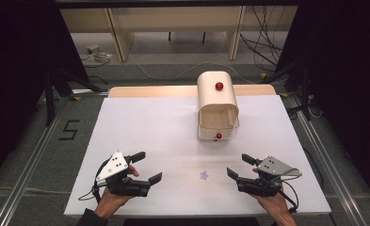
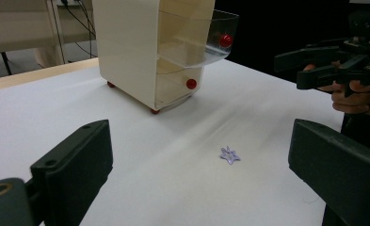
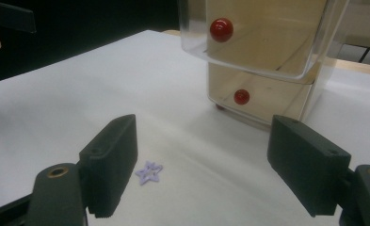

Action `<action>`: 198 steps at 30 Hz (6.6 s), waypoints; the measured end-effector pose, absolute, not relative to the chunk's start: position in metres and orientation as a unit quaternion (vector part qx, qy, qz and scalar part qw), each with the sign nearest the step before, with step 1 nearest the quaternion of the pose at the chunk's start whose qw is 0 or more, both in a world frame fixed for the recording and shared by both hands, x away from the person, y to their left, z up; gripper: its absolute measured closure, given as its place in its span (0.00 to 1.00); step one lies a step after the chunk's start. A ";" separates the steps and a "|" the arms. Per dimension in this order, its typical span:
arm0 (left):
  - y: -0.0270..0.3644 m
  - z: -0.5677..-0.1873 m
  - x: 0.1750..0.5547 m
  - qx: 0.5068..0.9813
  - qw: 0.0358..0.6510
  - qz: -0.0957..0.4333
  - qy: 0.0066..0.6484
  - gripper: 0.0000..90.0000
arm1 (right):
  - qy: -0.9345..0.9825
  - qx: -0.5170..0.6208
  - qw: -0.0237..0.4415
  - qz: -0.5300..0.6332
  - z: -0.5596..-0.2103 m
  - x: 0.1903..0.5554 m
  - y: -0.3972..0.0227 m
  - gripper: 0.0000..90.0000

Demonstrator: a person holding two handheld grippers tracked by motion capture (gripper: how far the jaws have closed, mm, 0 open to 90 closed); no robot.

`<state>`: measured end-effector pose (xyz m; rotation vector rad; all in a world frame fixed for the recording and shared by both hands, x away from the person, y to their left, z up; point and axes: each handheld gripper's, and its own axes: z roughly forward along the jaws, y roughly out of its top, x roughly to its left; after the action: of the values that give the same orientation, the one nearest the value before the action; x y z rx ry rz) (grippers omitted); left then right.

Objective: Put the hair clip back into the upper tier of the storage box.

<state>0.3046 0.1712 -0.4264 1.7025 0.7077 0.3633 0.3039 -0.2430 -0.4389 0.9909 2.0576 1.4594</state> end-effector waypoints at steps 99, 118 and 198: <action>0.173 -0.427 0.305 0.731 0.589 0.156 0.307 0.07 | 0.864 0.330 -0.001 0.381 -0.474 0.372 -0.160 1.00; 0.173 -0.427 0.305 0.729 0.590 0.157 0.309 0.07 | 0.835 0.323 0.025 0.444 -0.429 0.365 -0.177 1.00; 0.173 -0.427 0.306 0.727 0.591 0.159 0.310 0.07 | 0.777 0.309 0.086 0.541 -0.338 0.387 -0.191 1.00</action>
<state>0.3055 0.1732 -0.4266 1.6921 0.7220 0.3702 0.3871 -0.1911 -0.3383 0.9214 2.3160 1.6122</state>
